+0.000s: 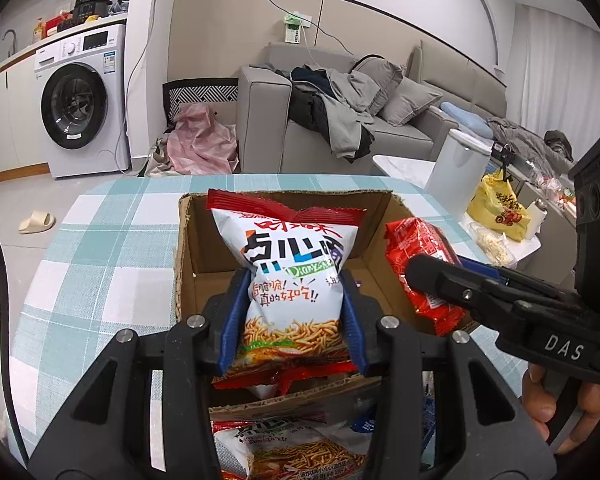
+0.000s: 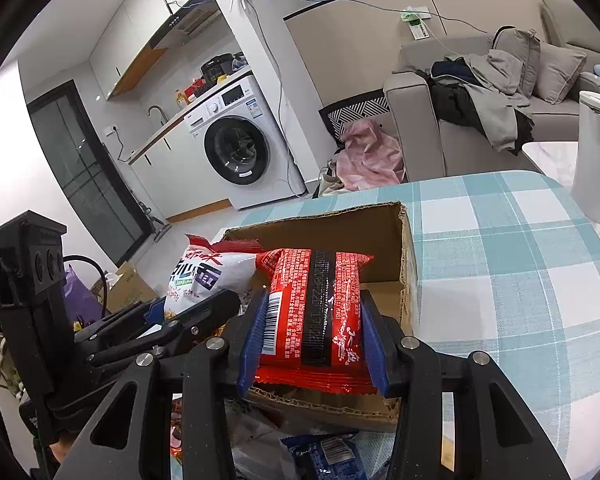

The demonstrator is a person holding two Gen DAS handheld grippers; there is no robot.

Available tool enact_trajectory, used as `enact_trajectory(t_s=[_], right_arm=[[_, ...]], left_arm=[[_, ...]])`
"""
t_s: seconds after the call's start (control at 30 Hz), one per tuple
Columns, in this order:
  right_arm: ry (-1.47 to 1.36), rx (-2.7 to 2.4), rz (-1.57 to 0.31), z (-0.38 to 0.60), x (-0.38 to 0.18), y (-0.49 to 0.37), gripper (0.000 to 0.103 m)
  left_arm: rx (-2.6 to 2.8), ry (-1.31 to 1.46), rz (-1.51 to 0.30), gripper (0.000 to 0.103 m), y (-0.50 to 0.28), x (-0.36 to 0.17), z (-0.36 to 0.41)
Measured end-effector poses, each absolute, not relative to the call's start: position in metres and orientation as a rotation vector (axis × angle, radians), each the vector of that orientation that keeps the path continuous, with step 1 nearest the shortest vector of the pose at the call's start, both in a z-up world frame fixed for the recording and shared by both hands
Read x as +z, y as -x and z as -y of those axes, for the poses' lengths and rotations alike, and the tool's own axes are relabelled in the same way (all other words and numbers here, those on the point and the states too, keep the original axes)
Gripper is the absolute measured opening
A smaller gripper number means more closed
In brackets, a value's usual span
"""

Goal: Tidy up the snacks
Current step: 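Open both tools to drop the packs into the box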

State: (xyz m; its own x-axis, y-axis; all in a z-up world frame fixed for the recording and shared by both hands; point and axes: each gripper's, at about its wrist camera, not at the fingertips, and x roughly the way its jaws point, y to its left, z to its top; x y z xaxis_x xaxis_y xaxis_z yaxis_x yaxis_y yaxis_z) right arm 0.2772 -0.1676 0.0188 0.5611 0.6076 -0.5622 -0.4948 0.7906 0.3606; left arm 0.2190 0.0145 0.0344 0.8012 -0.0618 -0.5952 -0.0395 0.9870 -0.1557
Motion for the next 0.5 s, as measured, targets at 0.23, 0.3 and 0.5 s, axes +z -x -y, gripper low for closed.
enact_trajectory(t_s=[0.23, 0.3, 0.5], right_arm=[[-0.186, 0.641, -0.726, 0.167, 0.018, -0.278, 0.045], [-0.169, 0.639, -0.713, 0.168, 0.022, -0.275, 0.051], [-0.141, 0.640, -0.663, 0.183, 0.031, -0.259, 0.087]], left_arm=[[0.006, 0.175, -0.659, 0.041, -0.218, 0.028, -0.015], [-0.008, 0.171, -0.654, 0.050, -0.214, 0.030, -0.017], [0.037, 0.140, -0.592, 0.090, -0.182, 0.047, -0.026]])
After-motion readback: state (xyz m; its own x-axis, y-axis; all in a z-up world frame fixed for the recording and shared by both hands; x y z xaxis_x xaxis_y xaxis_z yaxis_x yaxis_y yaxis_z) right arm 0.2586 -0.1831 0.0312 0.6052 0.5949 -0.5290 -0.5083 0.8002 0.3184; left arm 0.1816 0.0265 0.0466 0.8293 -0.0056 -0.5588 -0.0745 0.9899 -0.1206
